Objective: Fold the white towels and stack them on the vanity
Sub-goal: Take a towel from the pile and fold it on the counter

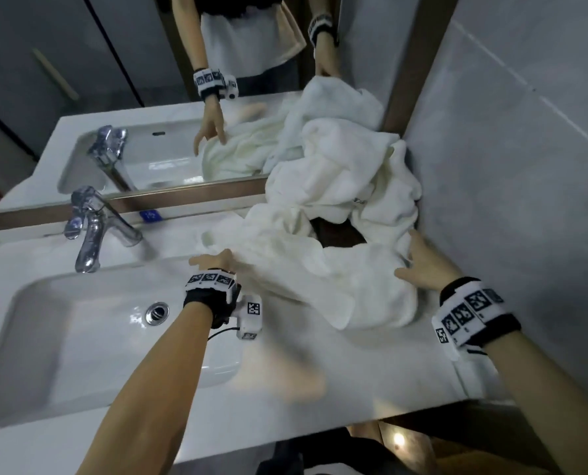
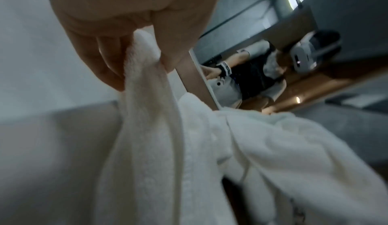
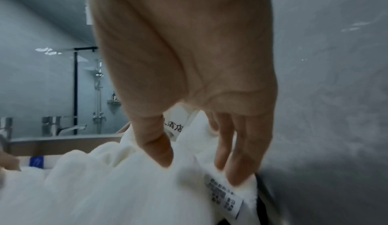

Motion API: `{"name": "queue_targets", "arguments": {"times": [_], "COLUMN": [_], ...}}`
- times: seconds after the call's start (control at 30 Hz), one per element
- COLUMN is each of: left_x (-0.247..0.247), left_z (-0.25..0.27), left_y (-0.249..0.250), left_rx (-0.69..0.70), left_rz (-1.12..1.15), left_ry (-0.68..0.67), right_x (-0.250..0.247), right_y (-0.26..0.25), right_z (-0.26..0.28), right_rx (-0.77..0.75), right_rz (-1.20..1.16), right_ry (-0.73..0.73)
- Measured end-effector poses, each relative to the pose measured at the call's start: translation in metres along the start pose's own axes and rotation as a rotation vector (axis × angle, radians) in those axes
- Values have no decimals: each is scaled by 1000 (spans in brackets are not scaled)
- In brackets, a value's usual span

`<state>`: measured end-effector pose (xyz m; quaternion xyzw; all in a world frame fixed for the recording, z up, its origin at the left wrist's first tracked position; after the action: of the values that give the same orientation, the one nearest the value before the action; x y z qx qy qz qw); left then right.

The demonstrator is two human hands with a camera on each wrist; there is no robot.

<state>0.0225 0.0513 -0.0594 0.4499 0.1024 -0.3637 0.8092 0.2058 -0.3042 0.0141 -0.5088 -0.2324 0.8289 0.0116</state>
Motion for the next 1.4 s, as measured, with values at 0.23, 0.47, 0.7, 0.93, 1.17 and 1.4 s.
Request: {"name": "queue_targets", "arguments": {"times": [0.23,0.47,0.7,0.93,1.17,1.4], "left_x": [-32,-31,3,6,-18,-27], "left_z": [12,15,35,40,20,-10], "left_y": [-23,-32,-23,-17,-19,-18], "left_rx": [293,353,301,241,231,95], "left_rz": [-264,-474,-409,-374,-380,-260], "left_ry": [64,-14,-184,-283,-55,-1], "right_x": [23,55,84,53,5,17], "right_y": [-32,-37,-19,-24,-48,-66], "right_z": [-15,14,17,0,-4,-3], "right_rx": [-422,-564,-495,-459,-454,-438], "right_rz": [179,207,433,51,-546,-500], "right_ry": [-74,-255,-196,-54,138,100]}}
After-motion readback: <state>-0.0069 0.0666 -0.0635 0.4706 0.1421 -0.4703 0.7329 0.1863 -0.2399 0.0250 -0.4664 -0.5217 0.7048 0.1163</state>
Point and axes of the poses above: each hand's wrist, its own z-axis away from the middle knuckle, its own x-axis out of the palm, y = z × x, the point moved 5 cm from there along -z, towards the middle knuckle, and after that the axes turned 4 degrees about y, right-handed, at the moved point
